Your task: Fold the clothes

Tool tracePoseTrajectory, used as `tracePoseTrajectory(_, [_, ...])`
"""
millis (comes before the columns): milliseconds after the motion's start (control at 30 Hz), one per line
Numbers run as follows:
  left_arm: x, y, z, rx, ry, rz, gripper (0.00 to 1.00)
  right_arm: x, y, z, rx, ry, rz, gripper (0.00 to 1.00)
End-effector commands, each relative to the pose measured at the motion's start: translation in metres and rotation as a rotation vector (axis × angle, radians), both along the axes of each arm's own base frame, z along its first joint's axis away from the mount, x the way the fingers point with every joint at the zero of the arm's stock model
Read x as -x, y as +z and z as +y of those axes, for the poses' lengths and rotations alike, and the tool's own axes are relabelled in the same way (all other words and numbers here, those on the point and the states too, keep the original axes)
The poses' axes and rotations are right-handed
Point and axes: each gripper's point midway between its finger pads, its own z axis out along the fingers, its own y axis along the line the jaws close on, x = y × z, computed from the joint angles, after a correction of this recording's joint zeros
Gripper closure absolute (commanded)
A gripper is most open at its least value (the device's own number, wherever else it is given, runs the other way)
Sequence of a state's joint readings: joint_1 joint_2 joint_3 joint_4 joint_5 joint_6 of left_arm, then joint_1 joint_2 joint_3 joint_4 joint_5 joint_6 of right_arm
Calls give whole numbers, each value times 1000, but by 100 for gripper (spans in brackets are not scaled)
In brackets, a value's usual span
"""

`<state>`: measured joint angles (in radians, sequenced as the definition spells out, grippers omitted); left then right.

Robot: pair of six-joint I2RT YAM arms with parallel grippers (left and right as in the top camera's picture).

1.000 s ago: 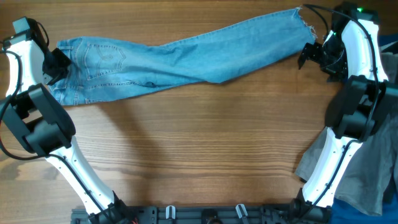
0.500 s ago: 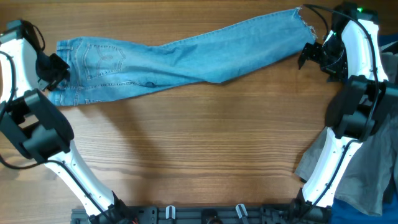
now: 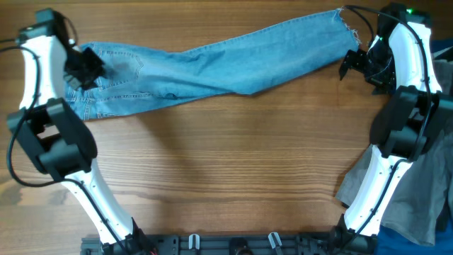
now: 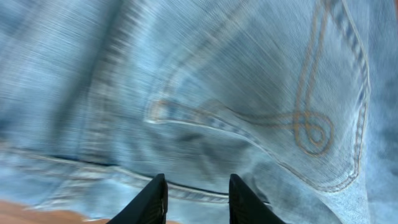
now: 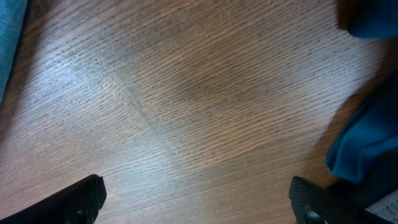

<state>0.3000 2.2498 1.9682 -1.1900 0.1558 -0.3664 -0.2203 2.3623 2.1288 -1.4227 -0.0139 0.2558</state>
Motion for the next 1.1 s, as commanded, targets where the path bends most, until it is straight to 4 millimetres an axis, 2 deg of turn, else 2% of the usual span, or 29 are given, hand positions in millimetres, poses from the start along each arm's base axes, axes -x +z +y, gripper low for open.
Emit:
tracePoseTrajectory(0, [13, -29, -11, 29, 30, 71, 69, -1, -4, -1, 10, 24, 11, 0])
tracePoseTrajectory(100, [25, -49, -14, 40, 29, 111, 68, -3, -4, -1, 11, 24, 6, 0])
tracePoseTrajectory(333, [64, -101, -18, 46, 45, 200, 59, -11, -5, 8, -43, 19, -32, 0])
tracePoseTrajectory(467, [98, -119, -18, 70, 77, 289, 59, -11, -4, 7, -42, 21, -31, 0])
tracePoseTrajectory(600, [146, -117, -1, 41, 117, 458, 58, -10, -4, 8, -43, 20, -27, 0])
tracePoseTrajectory(700, [180, -109, 30, -59, 141, 581, 53, -10, -4, 8, -43, 20, -27, 0])
tracePoseTrajectory(767, [195, -105, 48, -97, 182, 625, 51, -9, -4, 8, -43, 20, -26, 0])
tracePoseTrajectory(933, [209, -106, 83, -146, 273, 628, 47, -14, -5, 8, -43, 24, -47, 0])
tracePoseTrajectory(1067, [202, -111, 84, -103, 308, 577, 46, -46, 1, 27, -161, 133, -202, 1])
